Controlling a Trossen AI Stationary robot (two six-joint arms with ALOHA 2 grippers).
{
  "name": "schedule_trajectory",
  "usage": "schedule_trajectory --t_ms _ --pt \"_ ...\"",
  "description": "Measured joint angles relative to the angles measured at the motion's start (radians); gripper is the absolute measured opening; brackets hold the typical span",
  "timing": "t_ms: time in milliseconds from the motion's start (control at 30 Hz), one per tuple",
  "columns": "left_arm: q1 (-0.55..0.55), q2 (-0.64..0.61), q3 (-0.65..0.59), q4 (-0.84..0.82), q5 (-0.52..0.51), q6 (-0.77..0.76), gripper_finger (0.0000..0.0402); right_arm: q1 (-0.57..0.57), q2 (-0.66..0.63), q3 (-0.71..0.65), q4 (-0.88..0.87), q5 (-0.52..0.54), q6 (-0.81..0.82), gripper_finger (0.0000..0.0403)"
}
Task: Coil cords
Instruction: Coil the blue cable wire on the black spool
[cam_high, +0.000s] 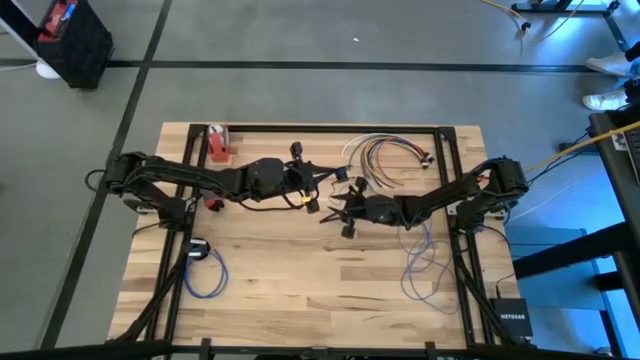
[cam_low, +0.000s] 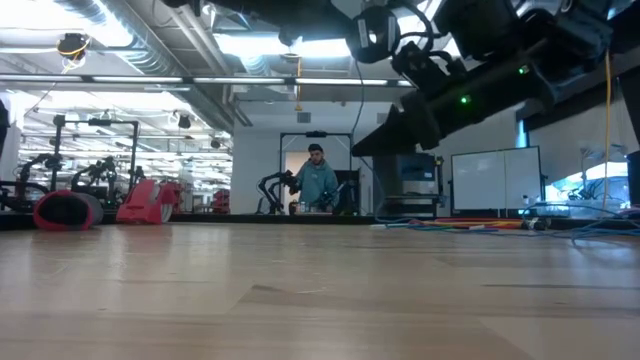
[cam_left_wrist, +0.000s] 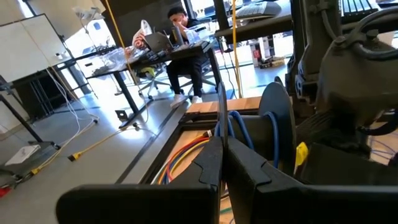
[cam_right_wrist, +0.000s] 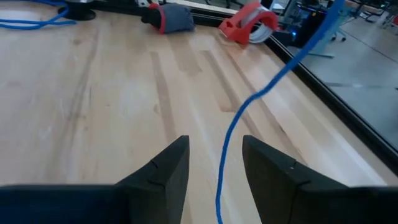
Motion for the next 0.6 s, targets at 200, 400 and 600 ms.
schedule_trajectory --t_ms 200,400,600 --pt "0.0 0.0 0.0 0.001 0.0 0.0 0.0005 -0.016 0.005 0.0 0.004 0.017 -0.003 0.0154" --pt "0.0 0.0 0.0 0.002 0.0 0.001 0.0005 -0.035 0.01 0.0 0.019 -0.008 -0.005 0.0126" --pt "0.0 0.0 0.0 0.0 0.0 0.007 0.0005 -0.032 0.01 0.0 0.018 -0.044 -0.017 0.0039"
